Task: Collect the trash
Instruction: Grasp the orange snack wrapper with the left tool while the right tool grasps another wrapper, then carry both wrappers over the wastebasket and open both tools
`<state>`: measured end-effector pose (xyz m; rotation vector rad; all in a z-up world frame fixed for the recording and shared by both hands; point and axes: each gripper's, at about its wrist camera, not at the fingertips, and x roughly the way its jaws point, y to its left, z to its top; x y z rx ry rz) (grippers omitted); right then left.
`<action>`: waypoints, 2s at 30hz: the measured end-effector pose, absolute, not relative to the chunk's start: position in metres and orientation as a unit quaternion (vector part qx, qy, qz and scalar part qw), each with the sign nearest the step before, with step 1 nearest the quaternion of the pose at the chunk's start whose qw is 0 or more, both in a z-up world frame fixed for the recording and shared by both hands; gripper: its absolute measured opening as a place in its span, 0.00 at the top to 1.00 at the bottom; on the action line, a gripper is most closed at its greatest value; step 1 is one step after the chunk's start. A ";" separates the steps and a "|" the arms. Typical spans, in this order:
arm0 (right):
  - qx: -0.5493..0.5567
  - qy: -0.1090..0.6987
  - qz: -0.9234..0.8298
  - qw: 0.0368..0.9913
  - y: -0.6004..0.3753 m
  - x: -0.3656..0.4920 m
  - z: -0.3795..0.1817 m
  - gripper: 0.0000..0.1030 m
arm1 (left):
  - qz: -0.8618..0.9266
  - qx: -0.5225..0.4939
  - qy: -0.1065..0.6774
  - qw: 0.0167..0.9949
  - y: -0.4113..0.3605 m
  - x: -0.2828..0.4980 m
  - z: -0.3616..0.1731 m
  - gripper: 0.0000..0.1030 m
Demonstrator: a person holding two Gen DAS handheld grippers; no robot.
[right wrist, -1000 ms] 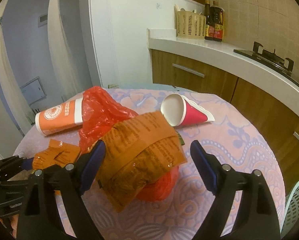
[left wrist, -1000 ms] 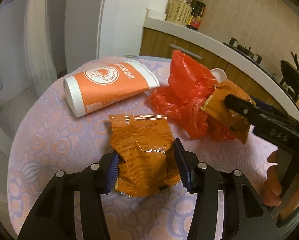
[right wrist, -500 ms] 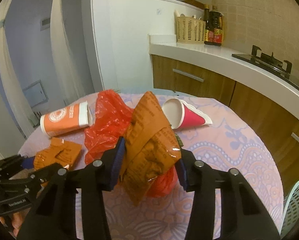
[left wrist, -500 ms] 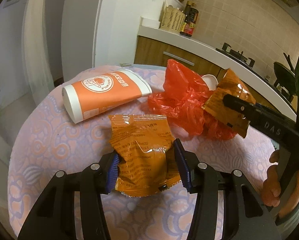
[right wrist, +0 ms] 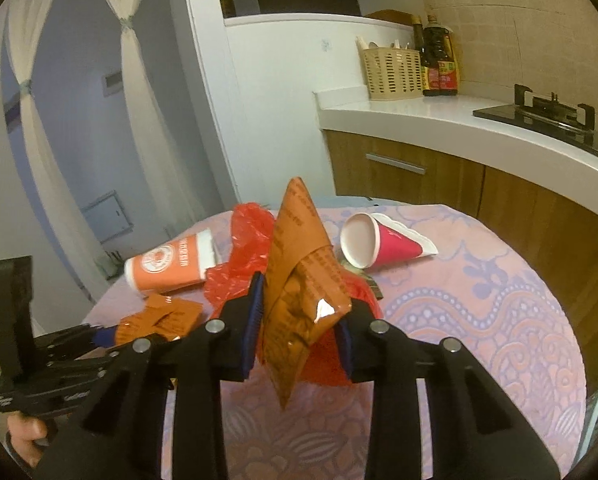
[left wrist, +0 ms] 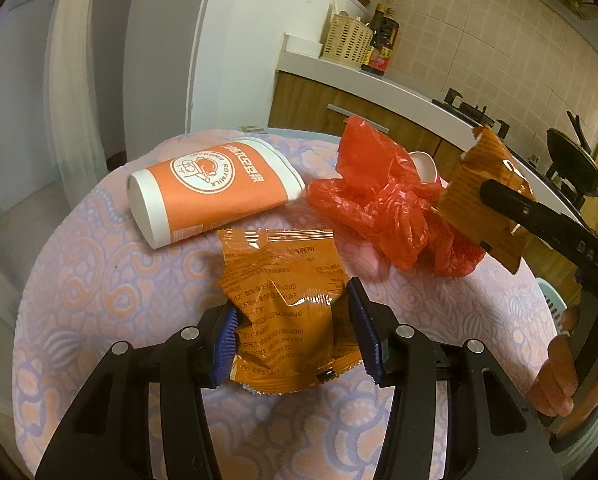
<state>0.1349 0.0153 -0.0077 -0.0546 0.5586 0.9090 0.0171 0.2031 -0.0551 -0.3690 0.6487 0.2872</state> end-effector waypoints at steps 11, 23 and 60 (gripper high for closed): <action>-0.002 0.245 0.461 0.853 -0.013 0.113 0.003 0.92 | 0.133 -0.180 0.304 0.926 0.206 0.014 -0.055 0.53; -0.036 0.200 0.447 0.871 -0.062 0.076 0.025 0.92 | 0.108 -0.181 0.278 0.937 0.190 -0.013 -0.047 0.54; 0.076 0.200 0.214 0.953 -0.351 0.123 0.002 0.93 | -0.208 -0.027 0.283 0.936 -0.139 0.117 -0.001 0.54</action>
